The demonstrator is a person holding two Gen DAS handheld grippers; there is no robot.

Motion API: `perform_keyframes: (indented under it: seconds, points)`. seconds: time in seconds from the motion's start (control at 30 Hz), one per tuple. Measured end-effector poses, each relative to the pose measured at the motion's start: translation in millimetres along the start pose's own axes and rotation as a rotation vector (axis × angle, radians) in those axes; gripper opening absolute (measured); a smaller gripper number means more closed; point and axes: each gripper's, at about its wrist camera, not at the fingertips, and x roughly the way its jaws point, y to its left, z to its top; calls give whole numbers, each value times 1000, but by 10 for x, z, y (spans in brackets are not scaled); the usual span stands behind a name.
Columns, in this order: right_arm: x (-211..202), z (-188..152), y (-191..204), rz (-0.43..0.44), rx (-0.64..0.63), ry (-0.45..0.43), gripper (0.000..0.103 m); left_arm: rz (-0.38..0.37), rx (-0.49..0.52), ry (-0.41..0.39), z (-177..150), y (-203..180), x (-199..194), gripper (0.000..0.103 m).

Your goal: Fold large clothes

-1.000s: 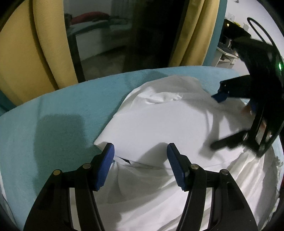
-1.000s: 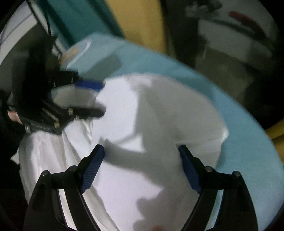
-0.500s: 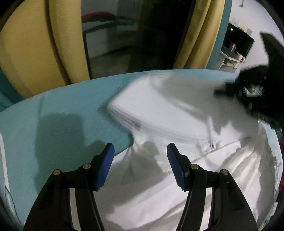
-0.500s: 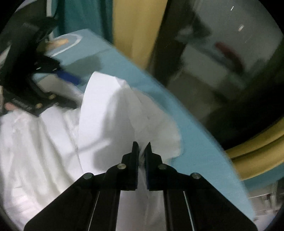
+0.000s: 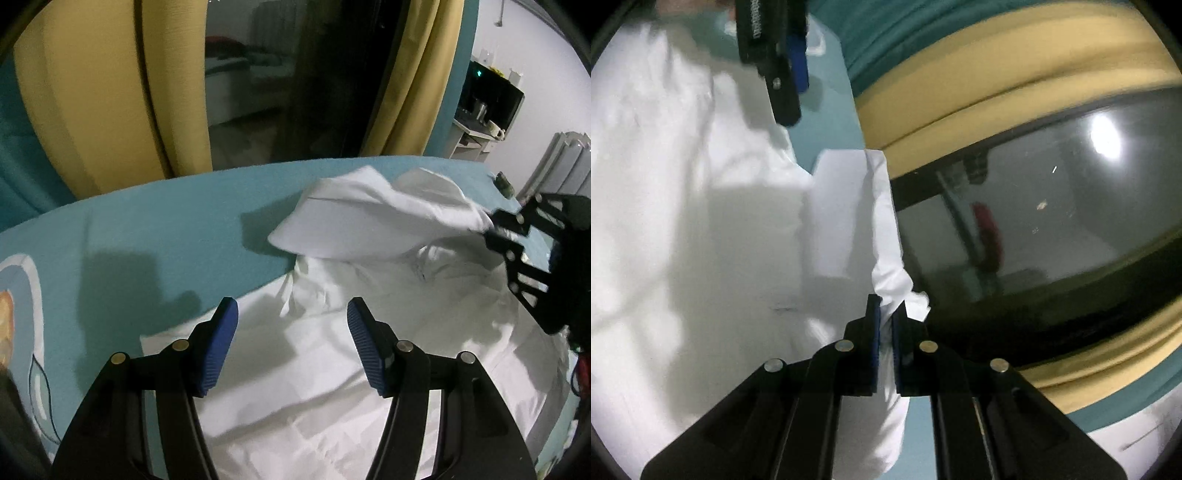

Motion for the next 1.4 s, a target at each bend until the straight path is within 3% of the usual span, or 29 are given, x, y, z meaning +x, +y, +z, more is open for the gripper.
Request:
perform_keyframes:
  seconds: [0.17, 0.27, 0.47, 0.53, 0.77, 0.83, 0.9, 0.97, 1.07, 1.27, 1.4]
  points:
    - [-253, -117, 98, 223, 138, 25, 6, -14, 0, -14, -97, -40, -145, 65]
    - [-378, -160, 237, 311, 199, 37, 6, -26, 3, -38, -182, -77, -293, 65]
    - [-544, -299, 349, 385, 286, 53, 11, -70, 24, -98, -229, -341, -500, 65]
    - [-368, -171, 396, 402, 294, 63, 11, -84, 34, -126, -234, -451, -573, 65]
    - [-501, -437, 564, 452, 337, 78, 11, -101, 17, -234, -200, -617, -854, 65]
    - [-573, -458, 546, 484, 362, 70, 12, -102, 33, -215, -214, -653, -803, 65]
    - [-669, -472, 505, 514, 375, 56, 15, -99, 61, -144, -247, -694, -605, 65]
    - [-789, -471, 403, 522, 388, 26, 31, -85, 89, -51, -324, -725, -333, 65]
    - [-858, -427, 188, 490, 421, -8, 44, -56, 92, 17, -456, -702, -47, 65]
    - [-491, -213, -213, 328, 439, -28, 49, -47, 103, 46, -650, -600, 45, 65]
    - [-119, -72, -361, 309, 468, -35, 50, -51, 88, 84, -762, -487, 68, 65]
